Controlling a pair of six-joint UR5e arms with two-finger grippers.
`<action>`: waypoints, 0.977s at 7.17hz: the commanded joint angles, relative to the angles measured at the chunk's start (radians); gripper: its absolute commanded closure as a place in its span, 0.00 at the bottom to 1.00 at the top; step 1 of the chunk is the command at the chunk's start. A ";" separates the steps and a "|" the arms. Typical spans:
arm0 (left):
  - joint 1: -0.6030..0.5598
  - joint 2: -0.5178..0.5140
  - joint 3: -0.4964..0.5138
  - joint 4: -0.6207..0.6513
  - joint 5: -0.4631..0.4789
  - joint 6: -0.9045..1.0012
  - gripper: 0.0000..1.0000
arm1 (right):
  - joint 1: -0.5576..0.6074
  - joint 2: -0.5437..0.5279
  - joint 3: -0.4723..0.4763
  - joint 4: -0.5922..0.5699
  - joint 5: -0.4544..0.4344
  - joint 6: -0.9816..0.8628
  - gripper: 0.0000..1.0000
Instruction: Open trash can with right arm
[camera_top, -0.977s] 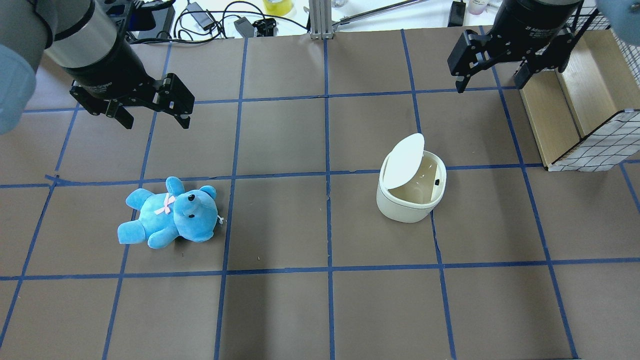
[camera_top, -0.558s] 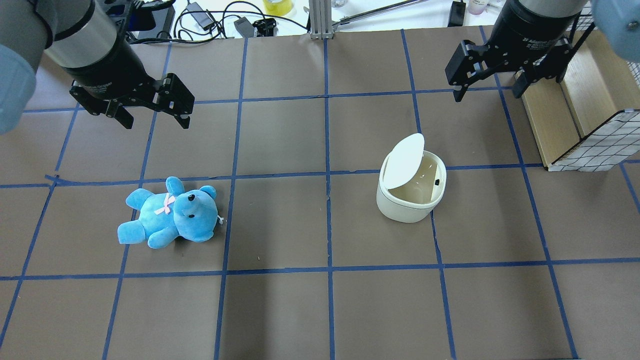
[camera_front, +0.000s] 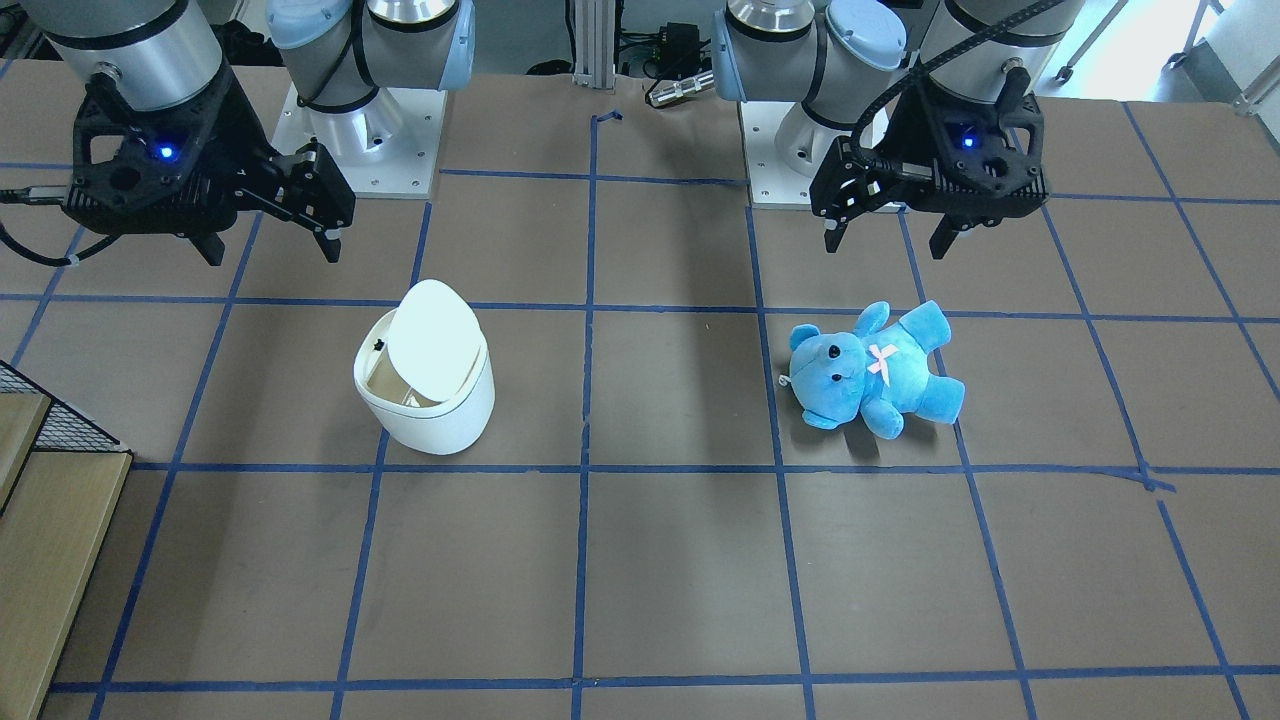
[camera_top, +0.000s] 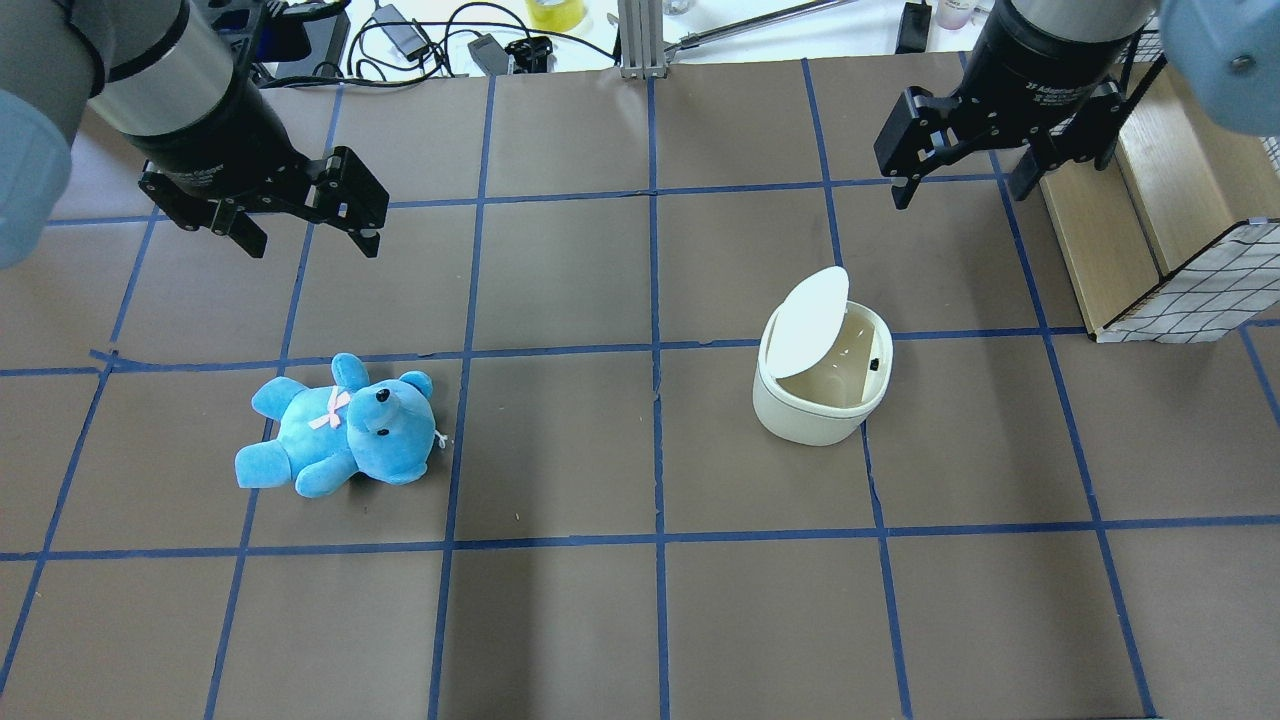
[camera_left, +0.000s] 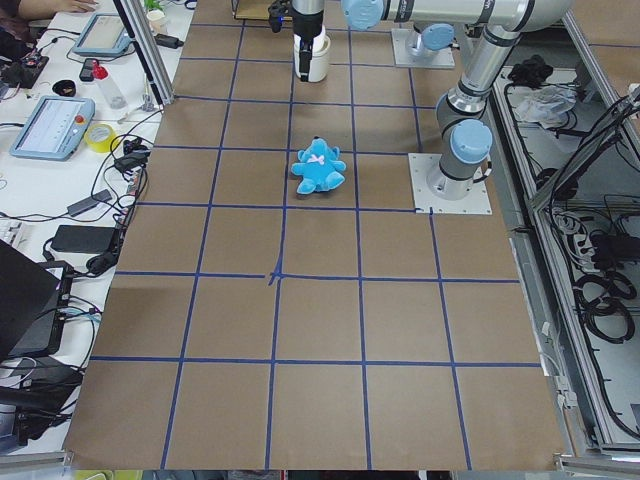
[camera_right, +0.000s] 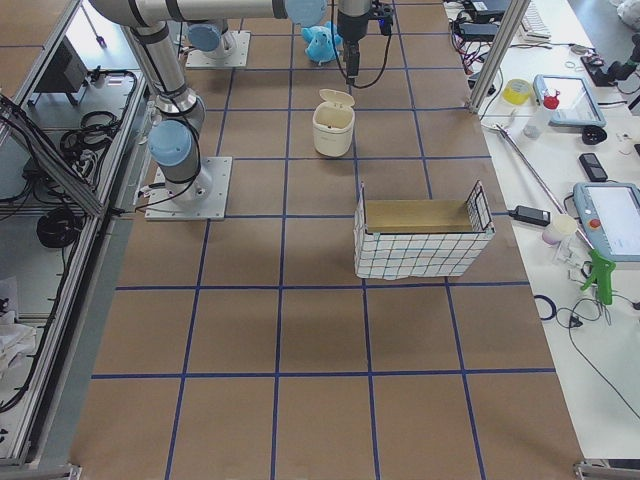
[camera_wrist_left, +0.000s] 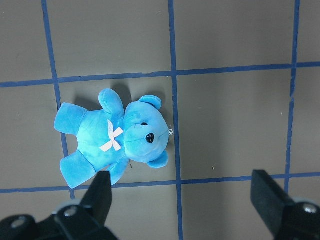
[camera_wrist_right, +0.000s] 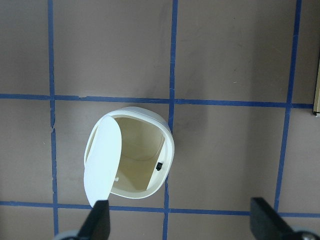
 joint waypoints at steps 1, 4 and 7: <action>0.000 0.000 0.000 0.000 0.000 0.000 0.00 | 0.000 0.001 0.001 0.000 -0.003 -0.002 0.00; 0.000 0.000 0.000 0.000 0.000 0.000 0.00 | 0.000 -0.002 -0.001 0.001 -0.006 0.006 0.00; 0.000 0.000 0.000 0.000 0.000 0.000 0.00 | 0.000 -0.002 -0.001 0.001 0.001 0.010 0.00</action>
